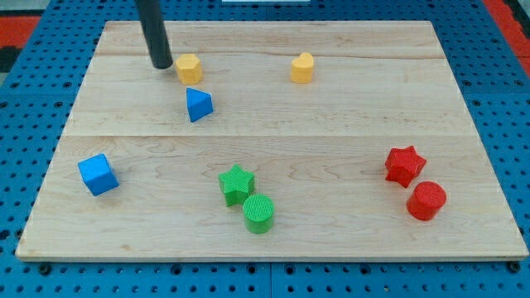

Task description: Push the blue triangle to the top left corner of the board

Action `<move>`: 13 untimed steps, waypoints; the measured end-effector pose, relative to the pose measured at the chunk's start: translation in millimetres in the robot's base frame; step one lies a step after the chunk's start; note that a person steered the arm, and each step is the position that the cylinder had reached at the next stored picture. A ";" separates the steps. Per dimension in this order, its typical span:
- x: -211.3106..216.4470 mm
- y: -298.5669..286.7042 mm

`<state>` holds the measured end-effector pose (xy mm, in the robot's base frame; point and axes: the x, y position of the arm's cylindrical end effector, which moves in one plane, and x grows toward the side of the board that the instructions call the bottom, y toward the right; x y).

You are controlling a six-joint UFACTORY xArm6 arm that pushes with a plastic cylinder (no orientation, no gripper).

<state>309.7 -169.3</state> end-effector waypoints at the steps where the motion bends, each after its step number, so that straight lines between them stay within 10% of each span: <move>1: 1.7 75.4; 3: 69.1 154.3; 8: 109.1 12.2; 10: 12.0 -6.1; 13: -17.6 -59.7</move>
<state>292.1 -229.0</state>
